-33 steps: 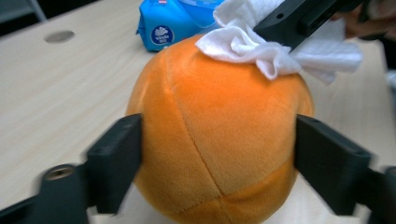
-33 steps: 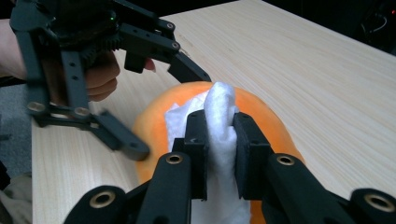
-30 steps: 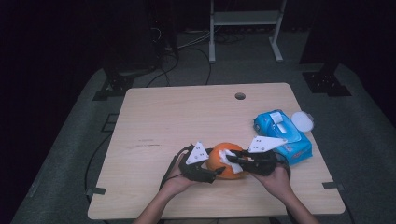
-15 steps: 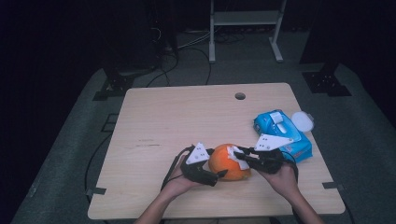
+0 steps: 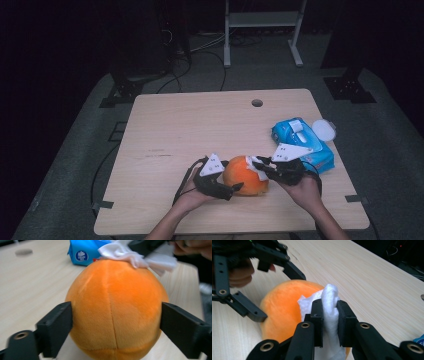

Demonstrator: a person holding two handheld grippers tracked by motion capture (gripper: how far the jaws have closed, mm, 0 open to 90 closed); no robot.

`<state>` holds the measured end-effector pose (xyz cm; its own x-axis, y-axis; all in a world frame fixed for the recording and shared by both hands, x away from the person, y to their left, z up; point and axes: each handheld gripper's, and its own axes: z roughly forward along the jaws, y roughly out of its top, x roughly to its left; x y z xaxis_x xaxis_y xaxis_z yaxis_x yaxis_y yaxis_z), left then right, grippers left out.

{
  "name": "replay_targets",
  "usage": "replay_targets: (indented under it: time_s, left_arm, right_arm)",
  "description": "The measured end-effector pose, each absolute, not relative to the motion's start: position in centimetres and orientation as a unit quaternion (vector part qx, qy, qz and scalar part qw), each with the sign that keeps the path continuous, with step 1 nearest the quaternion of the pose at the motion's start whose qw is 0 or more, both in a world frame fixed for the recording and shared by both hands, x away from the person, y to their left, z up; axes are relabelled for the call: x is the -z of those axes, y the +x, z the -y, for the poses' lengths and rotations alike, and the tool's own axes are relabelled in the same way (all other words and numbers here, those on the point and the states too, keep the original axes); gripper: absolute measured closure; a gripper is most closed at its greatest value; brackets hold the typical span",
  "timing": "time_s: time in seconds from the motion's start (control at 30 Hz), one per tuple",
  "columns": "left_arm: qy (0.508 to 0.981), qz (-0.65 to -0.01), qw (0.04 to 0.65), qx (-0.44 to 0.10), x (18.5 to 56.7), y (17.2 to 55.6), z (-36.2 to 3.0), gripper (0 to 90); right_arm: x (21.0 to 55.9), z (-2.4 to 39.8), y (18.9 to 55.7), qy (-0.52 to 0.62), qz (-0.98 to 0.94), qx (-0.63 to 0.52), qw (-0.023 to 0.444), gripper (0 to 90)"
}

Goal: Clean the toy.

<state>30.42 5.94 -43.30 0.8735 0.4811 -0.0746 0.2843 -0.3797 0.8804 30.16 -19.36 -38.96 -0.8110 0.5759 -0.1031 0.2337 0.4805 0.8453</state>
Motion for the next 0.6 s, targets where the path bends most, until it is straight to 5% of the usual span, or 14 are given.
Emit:
replay_targets:
  time_s: [0.3,0.47,0.6]
  left_arm:
    - [0.856,-0.122,0.466,-0.188,42.9,28.1,-4.3,24.1]
    - [0.855,-0.124,0.472,-0.175,43.3,28.7,-5.1,24.9]
    - [0.834,-0.189,0.507,-0.111,43.3,29.6,-5.1,11.9]
  right_arm:
    - [38.4,15.6,28.4,0.184,-0.851,-0.463,0.163,76.5]
    - [38.6,17.9,29.9,0.224,-0.842,-0.456,0.181,76.6]
    - [39.0,19.3,30.4,0.253,-0.834,-0.459,0.173,76.6]
